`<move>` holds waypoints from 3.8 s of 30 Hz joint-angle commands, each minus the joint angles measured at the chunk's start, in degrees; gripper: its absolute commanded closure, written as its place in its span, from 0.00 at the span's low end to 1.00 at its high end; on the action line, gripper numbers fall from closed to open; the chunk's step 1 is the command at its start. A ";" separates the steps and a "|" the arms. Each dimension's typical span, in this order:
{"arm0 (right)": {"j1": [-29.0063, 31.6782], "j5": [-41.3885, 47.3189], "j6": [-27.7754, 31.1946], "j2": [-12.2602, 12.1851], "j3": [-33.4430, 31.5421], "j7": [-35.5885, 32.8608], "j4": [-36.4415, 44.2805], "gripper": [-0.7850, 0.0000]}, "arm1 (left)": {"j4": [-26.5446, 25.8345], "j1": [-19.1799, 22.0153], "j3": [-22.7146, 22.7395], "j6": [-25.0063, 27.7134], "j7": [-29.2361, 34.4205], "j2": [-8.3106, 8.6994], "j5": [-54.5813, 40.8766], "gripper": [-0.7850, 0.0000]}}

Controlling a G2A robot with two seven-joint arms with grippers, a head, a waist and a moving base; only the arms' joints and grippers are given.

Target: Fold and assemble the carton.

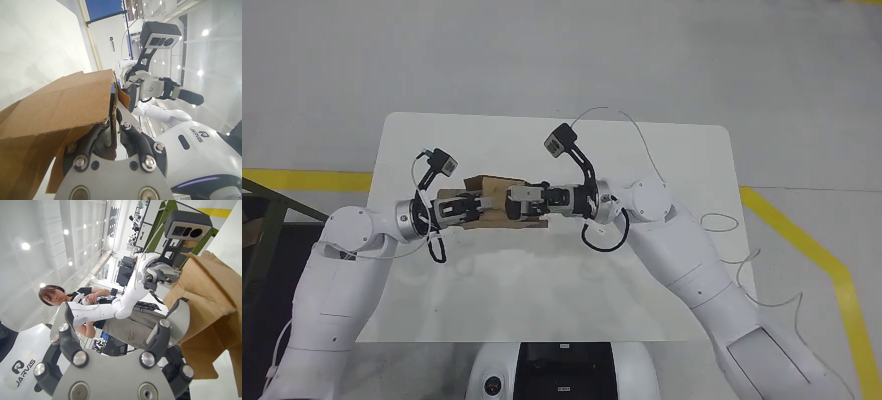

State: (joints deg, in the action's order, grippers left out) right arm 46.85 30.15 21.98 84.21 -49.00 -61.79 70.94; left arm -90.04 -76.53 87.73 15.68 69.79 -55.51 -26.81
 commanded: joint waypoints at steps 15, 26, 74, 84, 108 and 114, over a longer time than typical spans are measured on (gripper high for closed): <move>7.07 -1.23 0.07 -2.96 -8.94 0.72 5.53 0.00 | 2.58 0.78 2.94 -4.10 1.75 0.40 -9.84 1.00; 7.78 0.18 0.45 -3.12 -8.51 -0.30 6.94 0.00 | 2.87 0.61 3.16 -5.36 1.47 0.38 -13.47 1.00; 1.72 7.61 8.50 1.15 2.39 -1.66 0.82 0.00 | 2.37 1.06 3.93 -5.89 0.57 0.39 -18.01 1.00; 2.64 6.34 9.23 -0.18 -3.38 -0.77 -0.08 0.00 | 5.38 1.98 4.55 -13.25 5.66 0.83 -20.88 1.00; -0.95 5.95 11.73 1.31 -1.86 0.71 -5.62 0.00 | 4.25 1.64 3.83 -17.36 8.56 1.23 -21.22 1.00; -2.47 6.56 12.35 2.14 -0.35 0.16 -7.62 0.00 | 4.14 1.61 3.59 -18.66 11.02 1.46 -20.89 1.00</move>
State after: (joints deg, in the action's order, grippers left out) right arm 44.69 36.56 34.15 86.19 -49.59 -61.61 63.71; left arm -85.93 -74.92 91.39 -2.89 80.46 -54.09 -47.87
